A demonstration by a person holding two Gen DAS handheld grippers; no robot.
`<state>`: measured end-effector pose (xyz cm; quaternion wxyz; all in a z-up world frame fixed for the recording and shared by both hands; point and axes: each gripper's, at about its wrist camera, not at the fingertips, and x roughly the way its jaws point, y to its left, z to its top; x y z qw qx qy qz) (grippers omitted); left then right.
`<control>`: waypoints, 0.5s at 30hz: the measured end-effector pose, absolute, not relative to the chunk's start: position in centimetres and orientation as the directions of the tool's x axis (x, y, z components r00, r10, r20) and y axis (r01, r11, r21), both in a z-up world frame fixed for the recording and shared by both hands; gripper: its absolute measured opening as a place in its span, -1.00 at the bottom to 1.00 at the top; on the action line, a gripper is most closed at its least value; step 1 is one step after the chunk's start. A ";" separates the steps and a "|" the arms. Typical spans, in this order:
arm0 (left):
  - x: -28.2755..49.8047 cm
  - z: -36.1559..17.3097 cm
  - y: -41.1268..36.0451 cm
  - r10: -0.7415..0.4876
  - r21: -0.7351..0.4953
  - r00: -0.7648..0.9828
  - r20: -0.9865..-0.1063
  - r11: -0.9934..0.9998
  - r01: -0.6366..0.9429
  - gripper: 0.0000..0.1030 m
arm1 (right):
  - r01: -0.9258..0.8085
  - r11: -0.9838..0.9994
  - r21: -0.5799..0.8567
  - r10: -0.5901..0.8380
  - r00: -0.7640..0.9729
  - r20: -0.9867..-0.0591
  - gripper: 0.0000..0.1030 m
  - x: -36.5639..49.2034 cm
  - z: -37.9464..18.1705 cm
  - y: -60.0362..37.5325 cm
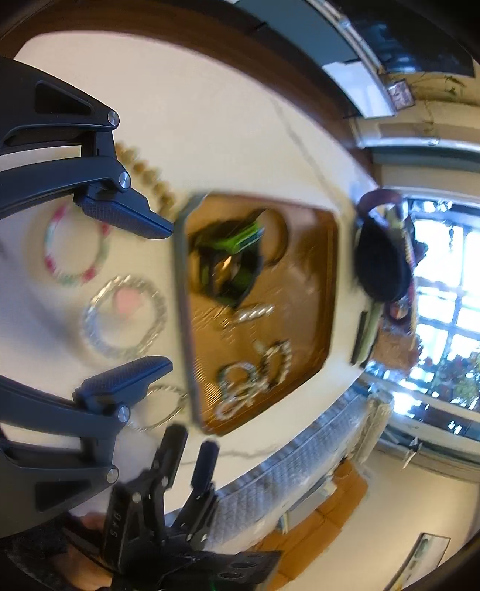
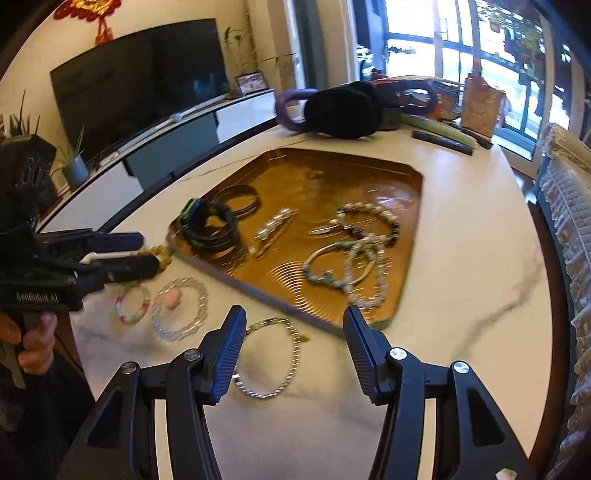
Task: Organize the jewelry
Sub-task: 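Open both tools over the tray to release the bracelets, then move back out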
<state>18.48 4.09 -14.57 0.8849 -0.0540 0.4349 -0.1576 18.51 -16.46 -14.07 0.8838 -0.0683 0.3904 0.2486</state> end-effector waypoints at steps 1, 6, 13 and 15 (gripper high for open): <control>18.4 -15.0 3.7 -0.334 -0.239 0.557 -0.760 0.941 0.239 0.29 | -0.500 0.864 0.062 0.383 0.570 -0.727 0.01 18.4 -14.1 -16.1; 18.6 -16.7 1.8 -0.302 -0.190 0.508 -0.807 0.947 0.260 0.29 | -0.540 0.841 -0.013 0.346 0.556 -0.756 0.01 17.8 -15.3 -14.0; 18.5 -17.0 -0.1 -0.241 -0.084 0.519 -0.820 0.948 0.306 0.33 | -0.565 0.825 -0.018 0.336 0.515 -0.789 0.04 18.3 -17.0 -13.8; 18.4 -17.3 -0.7 -0.204 -0.027 0.534 -0.820 0.947 0.320 0.31 | -0.568 0.823 -0.025 0.333 0.517 -0.789 0.04 18.5 -17.1 -14.0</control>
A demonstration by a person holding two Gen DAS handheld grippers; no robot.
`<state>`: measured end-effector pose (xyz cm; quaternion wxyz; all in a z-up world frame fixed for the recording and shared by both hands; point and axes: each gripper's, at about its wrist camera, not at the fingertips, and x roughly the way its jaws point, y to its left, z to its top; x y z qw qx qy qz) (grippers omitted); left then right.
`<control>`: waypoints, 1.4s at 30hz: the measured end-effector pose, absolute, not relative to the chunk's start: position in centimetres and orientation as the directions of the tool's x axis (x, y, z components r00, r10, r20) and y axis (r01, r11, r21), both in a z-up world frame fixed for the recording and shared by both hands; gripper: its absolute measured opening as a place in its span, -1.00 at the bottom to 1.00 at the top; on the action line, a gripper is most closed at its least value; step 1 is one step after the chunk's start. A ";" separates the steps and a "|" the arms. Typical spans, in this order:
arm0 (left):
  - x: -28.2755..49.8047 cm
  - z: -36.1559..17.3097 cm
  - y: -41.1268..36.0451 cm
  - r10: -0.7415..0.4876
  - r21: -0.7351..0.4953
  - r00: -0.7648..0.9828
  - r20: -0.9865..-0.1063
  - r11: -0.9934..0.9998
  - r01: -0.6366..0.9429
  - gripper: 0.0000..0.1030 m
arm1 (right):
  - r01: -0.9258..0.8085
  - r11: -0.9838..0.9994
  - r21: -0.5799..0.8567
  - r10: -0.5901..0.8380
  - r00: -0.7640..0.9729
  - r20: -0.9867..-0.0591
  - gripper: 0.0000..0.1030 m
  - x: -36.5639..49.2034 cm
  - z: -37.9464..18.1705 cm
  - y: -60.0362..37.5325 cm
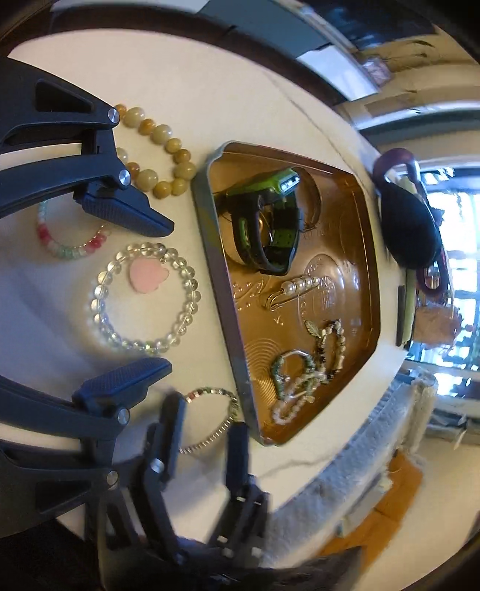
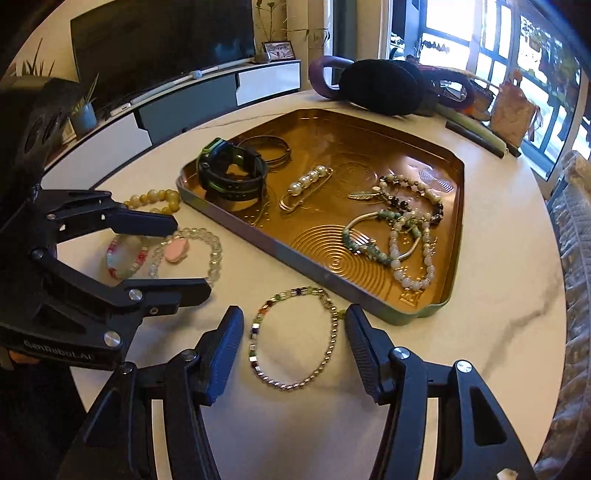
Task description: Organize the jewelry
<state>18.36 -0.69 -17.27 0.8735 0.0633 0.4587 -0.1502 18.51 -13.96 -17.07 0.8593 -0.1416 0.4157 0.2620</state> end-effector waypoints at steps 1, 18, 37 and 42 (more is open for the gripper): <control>18.3 -17.3 -0.8 -0.204 -0.021 0.542 -0.815 0.946 0.324 0.29 | -0.569 0.822 -0.024 0.336 0.519 -0.786 0.01 18.6 -17.1 -14.1; 18.5 -17.1 -1.0 -0.256 -0.072 0.505 -0.825 0.932 0.355 -0.69 | -0.553 0.833 -0.018 0.342 0.542 -0.768 -0.99 19.3 -16.2 -14.1; 17.9 -15.7 -0.7 -0.270 -0.071 0.520 -0.810 0.926 0.370 -0.83 | -0.563 0.826 -0.029 0.364 0.571 -0.736 -0.99 18.9 -14.4 -14.6; 17.8 -15.7 -0.8 -0.268 -0.066 0.521 -0.811 0.925 0.373 -0.84 | -0.562 0.827 -0.029 0.365 0.576 -0.732 -0.99 18.8 -14.1 -14.8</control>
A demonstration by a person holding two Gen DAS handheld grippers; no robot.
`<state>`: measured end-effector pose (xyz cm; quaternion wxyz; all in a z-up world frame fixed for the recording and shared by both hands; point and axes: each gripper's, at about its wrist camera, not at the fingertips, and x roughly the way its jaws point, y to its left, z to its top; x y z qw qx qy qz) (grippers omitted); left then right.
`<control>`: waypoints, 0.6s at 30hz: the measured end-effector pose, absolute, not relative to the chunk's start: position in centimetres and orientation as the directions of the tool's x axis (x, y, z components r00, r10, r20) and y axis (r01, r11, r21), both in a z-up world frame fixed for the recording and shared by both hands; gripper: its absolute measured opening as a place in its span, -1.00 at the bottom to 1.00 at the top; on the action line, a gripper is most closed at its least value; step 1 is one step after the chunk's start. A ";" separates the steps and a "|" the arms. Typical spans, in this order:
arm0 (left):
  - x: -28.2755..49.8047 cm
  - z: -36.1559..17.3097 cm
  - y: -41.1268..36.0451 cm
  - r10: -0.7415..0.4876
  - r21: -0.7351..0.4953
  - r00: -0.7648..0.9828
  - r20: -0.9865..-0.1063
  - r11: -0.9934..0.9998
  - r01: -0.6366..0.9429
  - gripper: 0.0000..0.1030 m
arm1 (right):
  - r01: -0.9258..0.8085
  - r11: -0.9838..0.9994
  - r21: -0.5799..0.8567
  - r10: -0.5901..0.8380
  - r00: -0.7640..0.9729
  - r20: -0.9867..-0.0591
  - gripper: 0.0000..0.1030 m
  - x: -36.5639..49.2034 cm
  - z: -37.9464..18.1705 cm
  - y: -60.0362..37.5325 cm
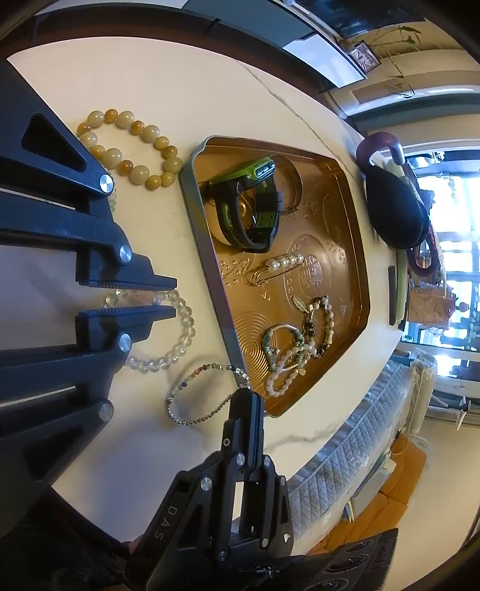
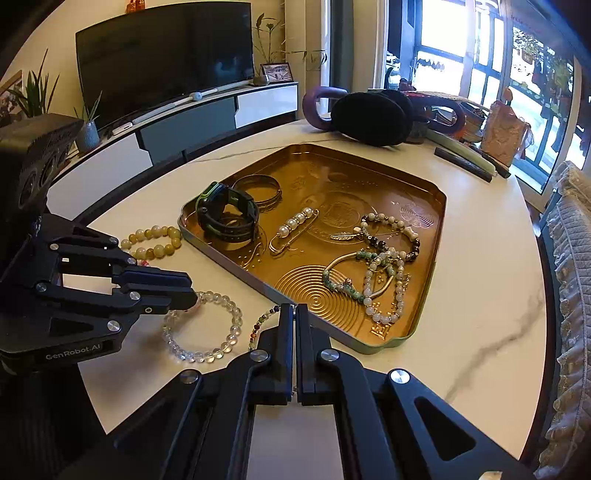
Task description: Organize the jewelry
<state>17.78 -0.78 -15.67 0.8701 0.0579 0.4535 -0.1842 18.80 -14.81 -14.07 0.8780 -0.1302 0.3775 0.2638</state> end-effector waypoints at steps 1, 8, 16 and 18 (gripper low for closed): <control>17.8 -15.7 -0.8 -0.269 -0.067 0.520 -0.811 0.925 0.374 -0.85 | -0.563 0.826 -0.032 0.366 0.579 -0.729 -0.99 18.7 -14.0 -14.8; 17.5 -14.8 -0.4 -0.292 -0.090 0.531 -0.796 0.923 0.373 -0.86 | -0.560 0.828 -0.032 0.379 0.601 -0.704 -0.99 18.1 -12.6 -15.3; 17.3 -13.8 0.0 -0.294 -0.082 0.554 -0.779 0.924 0.375 -0.87 | -0.569 0.821 -0.047 0.396 0.627 -0.670 -0.99 17.1 -10.9 -15.6; 17.7 -14.1 0.3 -0.276 -0.081 0.556 -0.784 0.933 0.349 -0.86 | -0.564 0.824 -0.052 0.392 0.635 -0.666 -0.99 17.0 -10.7 -15.7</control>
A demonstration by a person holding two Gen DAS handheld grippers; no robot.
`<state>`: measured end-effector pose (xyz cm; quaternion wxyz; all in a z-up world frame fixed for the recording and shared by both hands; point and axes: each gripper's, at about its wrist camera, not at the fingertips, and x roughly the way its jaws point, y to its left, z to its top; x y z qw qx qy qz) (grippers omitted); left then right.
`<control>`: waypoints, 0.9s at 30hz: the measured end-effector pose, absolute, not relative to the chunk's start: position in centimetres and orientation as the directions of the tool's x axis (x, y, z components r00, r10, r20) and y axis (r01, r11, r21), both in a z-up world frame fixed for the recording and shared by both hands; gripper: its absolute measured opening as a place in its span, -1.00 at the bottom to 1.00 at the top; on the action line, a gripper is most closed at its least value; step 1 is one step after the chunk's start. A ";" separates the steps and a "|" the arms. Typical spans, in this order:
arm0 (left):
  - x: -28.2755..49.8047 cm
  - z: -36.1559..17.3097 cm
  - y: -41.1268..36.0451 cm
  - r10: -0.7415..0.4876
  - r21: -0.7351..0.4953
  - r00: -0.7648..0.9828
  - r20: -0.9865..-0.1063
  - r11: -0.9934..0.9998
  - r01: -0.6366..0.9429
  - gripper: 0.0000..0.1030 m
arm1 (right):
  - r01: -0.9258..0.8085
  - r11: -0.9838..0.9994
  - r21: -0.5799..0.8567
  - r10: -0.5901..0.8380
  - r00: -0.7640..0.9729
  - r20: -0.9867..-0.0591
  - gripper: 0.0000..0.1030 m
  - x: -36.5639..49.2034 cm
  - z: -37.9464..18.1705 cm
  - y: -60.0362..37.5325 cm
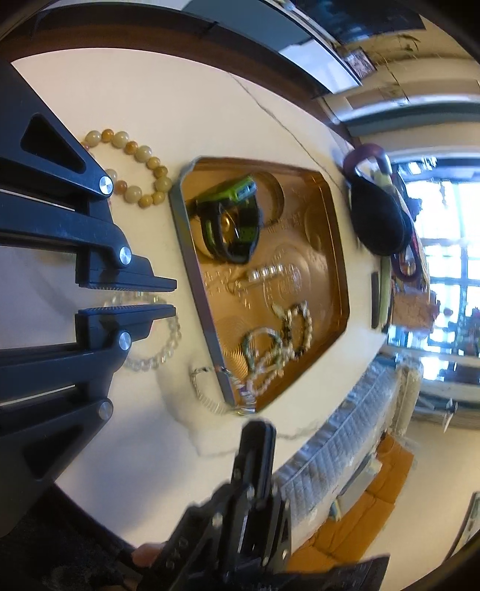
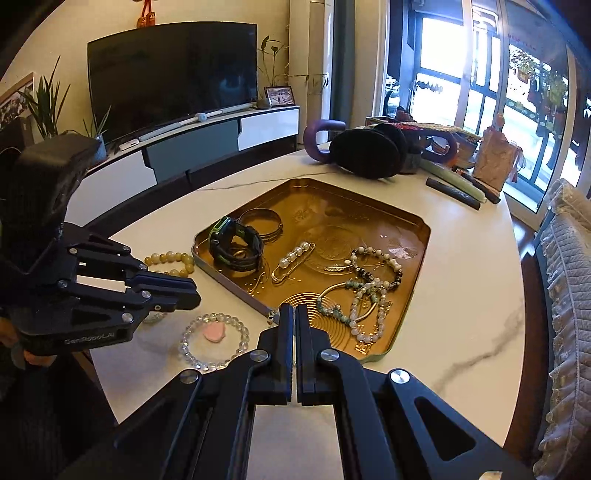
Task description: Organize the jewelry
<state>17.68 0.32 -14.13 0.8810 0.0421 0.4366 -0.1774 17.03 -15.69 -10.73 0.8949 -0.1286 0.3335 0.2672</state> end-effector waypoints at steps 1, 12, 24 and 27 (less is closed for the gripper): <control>17.9 -14.4 0.4 -0.273 -0.082 0.546 -0.792 0.934 0.348 -0.86 | -0.567 0.822 -0.048 0.396 0.630 -0.669 -0.99 17.1 -10.7 -15.7; 18.1 -17.1 -1.6 -0.212 -0.005 0.500 -0.840 0.924 0.383 0.09 | -0.582 0.813 -0.027 0.365 0.546 -0.754 -0.86 18.5 -13.9 -15.1; 18.7 -17.1 -1.7 -0.270 -0.050 0.485 -0.832 0.907 0.418 -0.45 | -0.586 0.810 -0.032 0.340 0.513 -0.788 -0.33 19.6 -17.1 -15.0; 18.6 -17.1 -1.6 -0.280 -0.071 0.483 -0.830 0.911 0.406 -0.45 | -0.571 0.819 -0.046 0.325 0.530 -0.783 -0.81 19.8 -17.0 -15.0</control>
